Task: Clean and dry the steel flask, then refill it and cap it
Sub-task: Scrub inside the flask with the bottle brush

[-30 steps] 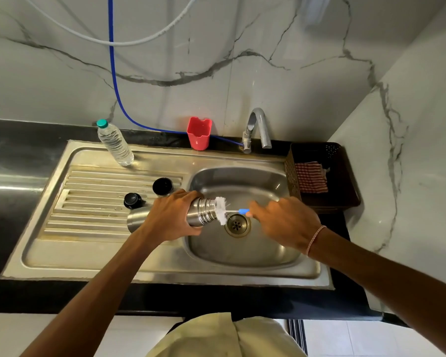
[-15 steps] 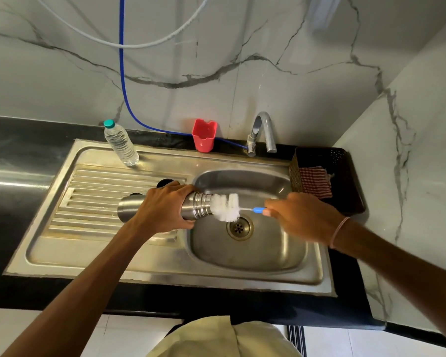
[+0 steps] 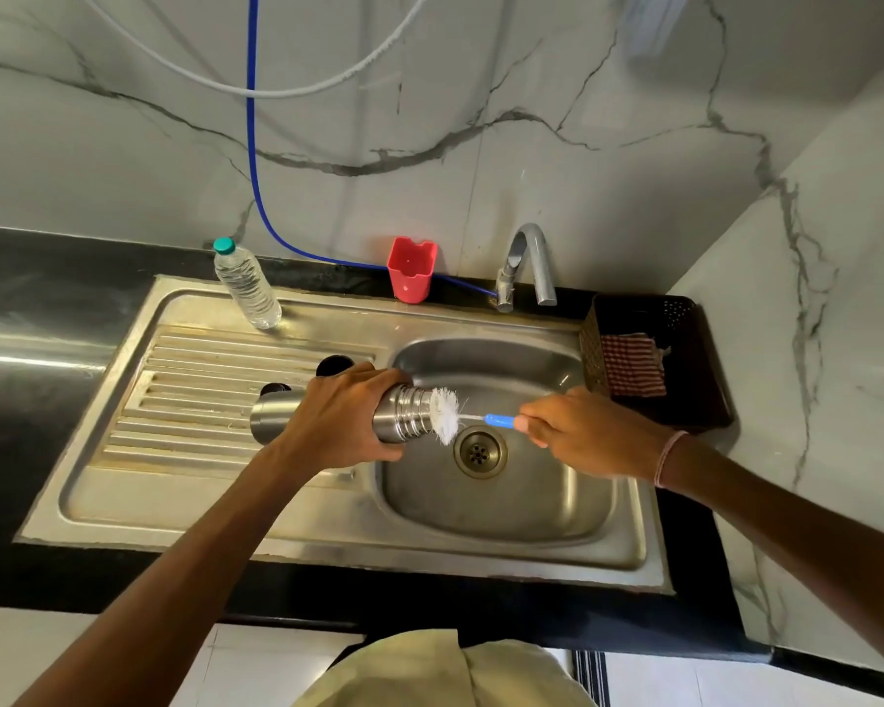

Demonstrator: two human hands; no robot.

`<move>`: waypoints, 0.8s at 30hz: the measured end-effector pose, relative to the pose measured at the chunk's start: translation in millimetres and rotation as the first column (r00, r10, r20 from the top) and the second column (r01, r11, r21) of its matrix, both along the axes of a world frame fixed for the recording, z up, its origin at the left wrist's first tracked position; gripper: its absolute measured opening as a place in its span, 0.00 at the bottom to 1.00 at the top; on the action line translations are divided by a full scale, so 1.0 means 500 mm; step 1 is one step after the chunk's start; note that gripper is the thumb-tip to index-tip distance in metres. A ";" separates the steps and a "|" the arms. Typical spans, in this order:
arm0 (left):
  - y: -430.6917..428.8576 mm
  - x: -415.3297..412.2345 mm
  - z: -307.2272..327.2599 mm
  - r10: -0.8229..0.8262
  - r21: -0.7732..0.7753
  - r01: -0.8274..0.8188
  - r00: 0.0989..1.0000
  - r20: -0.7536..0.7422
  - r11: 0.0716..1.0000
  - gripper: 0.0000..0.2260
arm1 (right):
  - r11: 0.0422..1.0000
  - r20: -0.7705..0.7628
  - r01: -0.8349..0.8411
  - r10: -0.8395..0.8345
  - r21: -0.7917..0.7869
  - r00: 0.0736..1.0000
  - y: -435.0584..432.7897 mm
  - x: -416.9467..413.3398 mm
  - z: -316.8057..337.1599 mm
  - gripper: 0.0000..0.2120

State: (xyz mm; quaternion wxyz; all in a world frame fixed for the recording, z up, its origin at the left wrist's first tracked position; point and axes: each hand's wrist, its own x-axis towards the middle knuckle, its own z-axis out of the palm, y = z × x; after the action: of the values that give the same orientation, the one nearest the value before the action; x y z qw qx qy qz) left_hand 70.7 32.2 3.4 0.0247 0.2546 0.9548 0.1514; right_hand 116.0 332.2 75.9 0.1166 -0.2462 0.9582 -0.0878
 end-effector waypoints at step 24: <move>0.036 0.003 -0.019 -0.076 -0.020 0.075 0.995 -0.067 0.997 0.33 | 0.983 0.378 0.032 -0.098 0.179 0.920 -0.071 0.002 0.026 0.17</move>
State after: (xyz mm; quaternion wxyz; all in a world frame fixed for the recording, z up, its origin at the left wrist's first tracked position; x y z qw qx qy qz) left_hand 72.1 50.0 -5.9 0.0002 0.2951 0.9461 0.1333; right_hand 116.9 296.8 89.0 0.3201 -0.1813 0.9281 -0.0568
